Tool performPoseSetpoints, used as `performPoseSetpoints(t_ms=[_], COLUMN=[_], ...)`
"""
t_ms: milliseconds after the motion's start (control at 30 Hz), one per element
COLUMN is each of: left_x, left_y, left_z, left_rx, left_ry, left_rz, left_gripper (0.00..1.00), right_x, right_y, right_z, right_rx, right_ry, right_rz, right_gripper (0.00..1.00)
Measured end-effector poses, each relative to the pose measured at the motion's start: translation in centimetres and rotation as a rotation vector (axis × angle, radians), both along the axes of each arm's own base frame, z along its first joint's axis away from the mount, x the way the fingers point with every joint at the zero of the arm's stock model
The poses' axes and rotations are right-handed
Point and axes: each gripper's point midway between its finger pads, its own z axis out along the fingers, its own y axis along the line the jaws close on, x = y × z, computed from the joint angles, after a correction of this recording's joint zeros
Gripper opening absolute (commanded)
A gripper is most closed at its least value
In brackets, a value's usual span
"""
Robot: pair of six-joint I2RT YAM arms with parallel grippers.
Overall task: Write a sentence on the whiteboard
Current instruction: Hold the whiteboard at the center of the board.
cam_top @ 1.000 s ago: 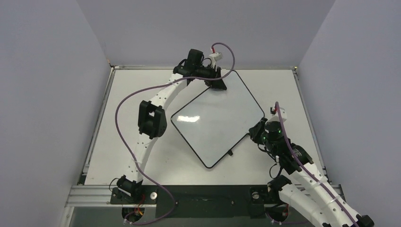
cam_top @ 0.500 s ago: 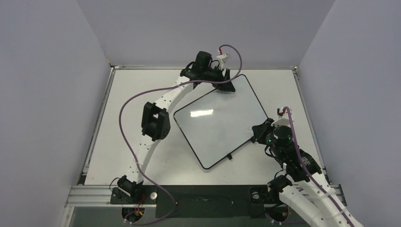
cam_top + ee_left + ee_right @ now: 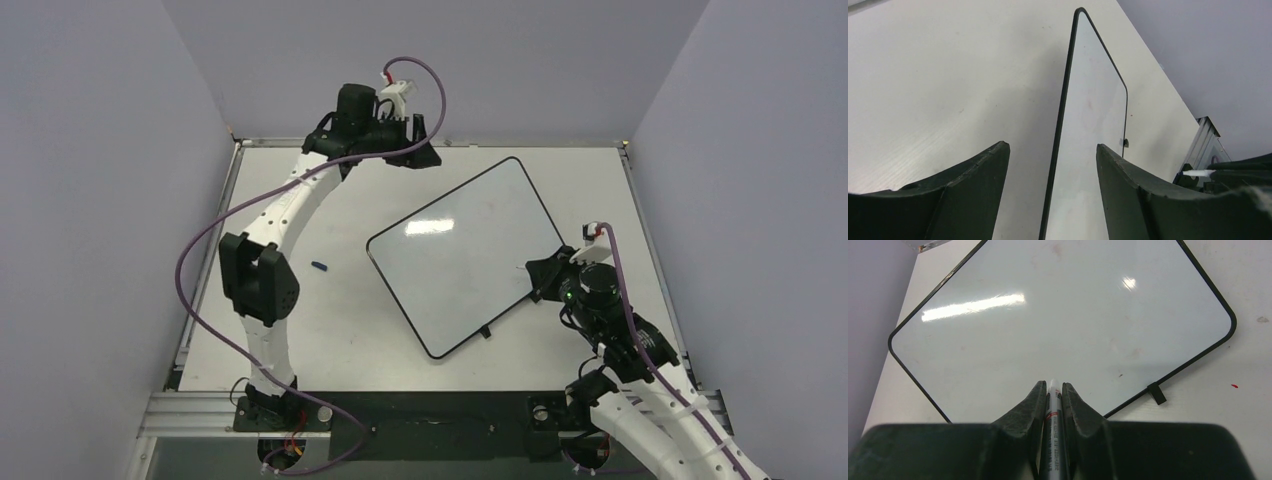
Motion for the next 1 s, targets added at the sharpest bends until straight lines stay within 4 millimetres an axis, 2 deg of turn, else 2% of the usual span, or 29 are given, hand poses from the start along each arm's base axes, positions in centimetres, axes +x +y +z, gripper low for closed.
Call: performPoseSetpoints(t_ms=[133,233,367,533,700,833,900,1000], left_x=[-1.5,-1.4,-1.3,-4.0,-7.9,-11.0,-12.1,-12.7], left_y=[2.6,4.8,7.4,9.8,10.7,10.4,10.1,9.7], left_z=[1.2,0.6,-2.1,-5.7,-6.6,-7.4,-8.1,-9.0], left_rx=[0.013,0.048,0.137,0.251,0.261,0.215,0.194,0.17], left_ry=[-0.01,0.009,0.067,0.165,0.192,0.209,0.222,0.232], left_rz=[0.042,0.096,0.176,0.215,0.171,0.104,0.074,0.047], left_gripper=[0.62,0.62,0.61,0.62,0.62,0.62,0.62,0.62], right_x=[0.3,0.4,0.4,0.7,1.0,1.3,1.4,1.6], right_y=[0.4,0.9,1.3,2.0,2.9,3.4,3.7,4.3], right_z=[-0.1,-0.1,0.1,0.6,0.8,0.9,1.0,1.2], right_rx=[-0.003,-0.001,0.01,0.026,0.044,0.054,0.058,0.072], right_ry=[0.001,0.007,0.001,-0.017,-0.023,-0.026,-0.028,-0.042], right_rz=[0.018,0.037,0.059,0.081,0.115,0.134,0.144,0.168], right_gripper=[0.0,0.0,0.0,0.0,0.0,0.0,0.0,0.0])
